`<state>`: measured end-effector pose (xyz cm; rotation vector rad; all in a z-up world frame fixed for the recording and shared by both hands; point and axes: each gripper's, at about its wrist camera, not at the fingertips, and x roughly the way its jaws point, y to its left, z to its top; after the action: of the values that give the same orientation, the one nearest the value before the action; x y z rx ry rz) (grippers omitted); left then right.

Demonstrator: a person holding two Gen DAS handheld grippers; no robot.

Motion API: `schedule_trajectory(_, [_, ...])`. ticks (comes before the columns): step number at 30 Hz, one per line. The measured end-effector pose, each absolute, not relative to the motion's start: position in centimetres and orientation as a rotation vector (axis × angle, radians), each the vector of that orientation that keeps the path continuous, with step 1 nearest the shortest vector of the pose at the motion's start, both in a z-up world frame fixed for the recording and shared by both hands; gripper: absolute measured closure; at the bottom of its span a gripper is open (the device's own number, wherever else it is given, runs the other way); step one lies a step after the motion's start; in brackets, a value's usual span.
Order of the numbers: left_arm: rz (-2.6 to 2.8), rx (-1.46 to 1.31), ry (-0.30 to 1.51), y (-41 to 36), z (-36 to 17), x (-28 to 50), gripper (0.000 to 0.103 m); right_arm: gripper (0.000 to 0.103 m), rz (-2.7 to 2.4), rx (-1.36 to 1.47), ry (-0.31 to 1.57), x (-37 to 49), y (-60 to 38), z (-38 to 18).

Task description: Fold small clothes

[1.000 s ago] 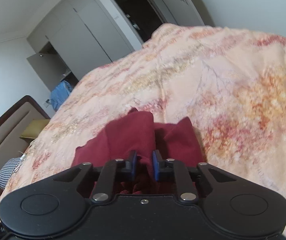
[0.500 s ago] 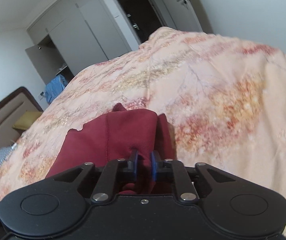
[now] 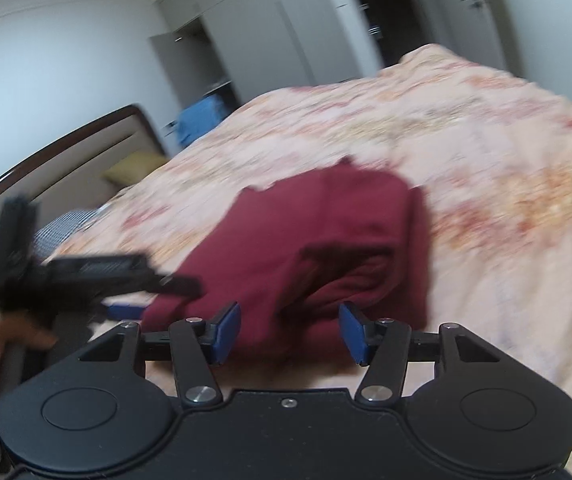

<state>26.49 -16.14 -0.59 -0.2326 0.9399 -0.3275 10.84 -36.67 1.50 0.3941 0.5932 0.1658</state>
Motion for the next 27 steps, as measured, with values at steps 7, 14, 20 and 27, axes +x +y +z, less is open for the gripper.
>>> schedule_trajectory(7, [-0.327, -0.223, 0.921, -16.1, 0.2, 26.1, 0.0, 0.096, 0.121, 0.361, 0.635, 12.0, -34.5, 1.0])
schedule_trajectory(14, [-0.324, -0.217, 0.923, -16.0, 0.0, 26.1, 0.0, 0.098, 0.089, 0.336, 0.631, 10.9, -35.2, 1.1])
schedule_trajectory(20, [-0.312, -0.213, 0.968, -15.8, -1.5, 26.2, 0.0, 0.097, 0.075, 0.362, 0.672, 11.2, -35.2, -0.5])
schedule_trajectory(27, [-0.312, -0.228, 0.969, -15.5, -1.8, 26.3, 0.0, 0.074, 0.089, 0.373, 0.668, 11.0, -35.6, 0.0])
